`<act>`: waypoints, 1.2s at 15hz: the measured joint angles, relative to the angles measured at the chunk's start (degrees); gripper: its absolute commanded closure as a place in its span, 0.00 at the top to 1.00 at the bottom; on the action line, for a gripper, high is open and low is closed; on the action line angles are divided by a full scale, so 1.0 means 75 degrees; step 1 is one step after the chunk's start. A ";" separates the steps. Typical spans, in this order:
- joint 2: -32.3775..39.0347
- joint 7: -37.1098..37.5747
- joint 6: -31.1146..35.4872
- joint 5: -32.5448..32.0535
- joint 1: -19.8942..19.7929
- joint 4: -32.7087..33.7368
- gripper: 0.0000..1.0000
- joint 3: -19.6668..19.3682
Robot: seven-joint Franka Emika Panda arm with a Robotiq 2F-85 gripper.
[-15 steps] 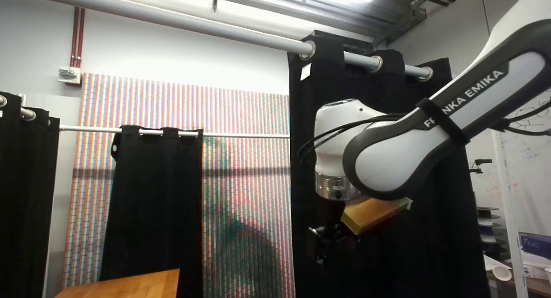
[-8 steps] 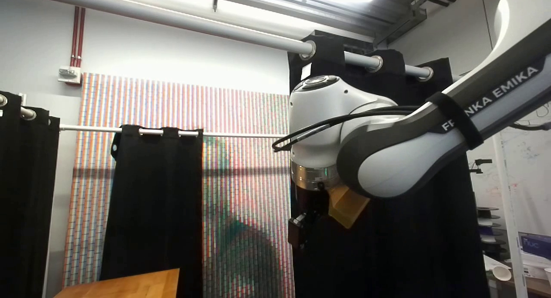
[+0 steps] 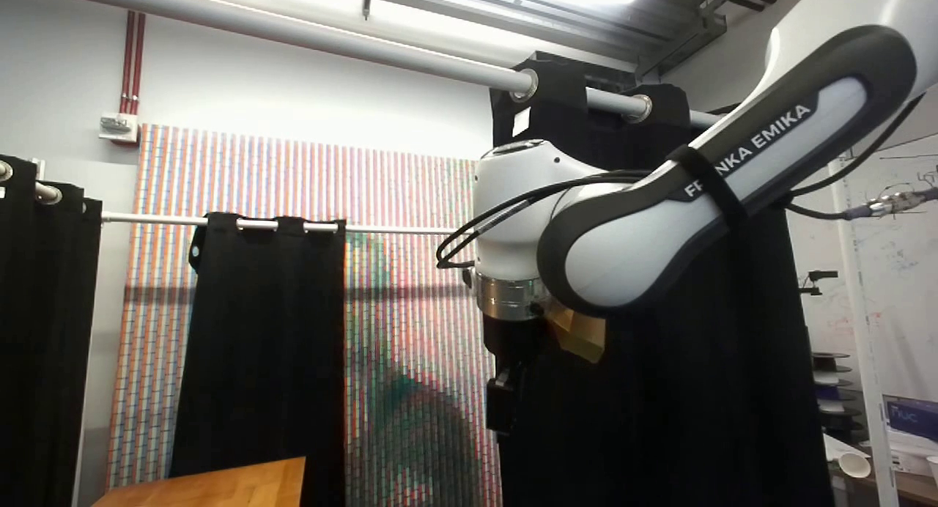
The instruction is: Open the curtain
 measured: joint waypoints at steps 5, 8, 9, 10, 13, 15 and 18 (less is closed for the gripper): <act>0.0676 -0.2056 -0.0907 -0.0260 0.0051 0.0681 1.00 -0.0859; 0.1288 -0.2675 -0.1449 -0.0346 -0.0257 0.1346 1.00 -0.1421; 0.1522 -0.2803 -0.1589 -0.0350 -0.0375 0.1618 1.00 -0.1586; 0.1763 -0.2872 -0.1746 -0.0352 -0.0489 0.1914 1.00 -0.1734; 0.2414 -0.2899 -0.2251 -0.0391 -0.0791 0.2830 1.00 -0.2069; 0.2686 -0.2899 -0.2517 -0.0394 -0.0950 0.3304 1.00 -0.2275; 0.2817 -0.2788 -0.2732 -0.0273 -0.1211 0.3740 1.00 -0.2639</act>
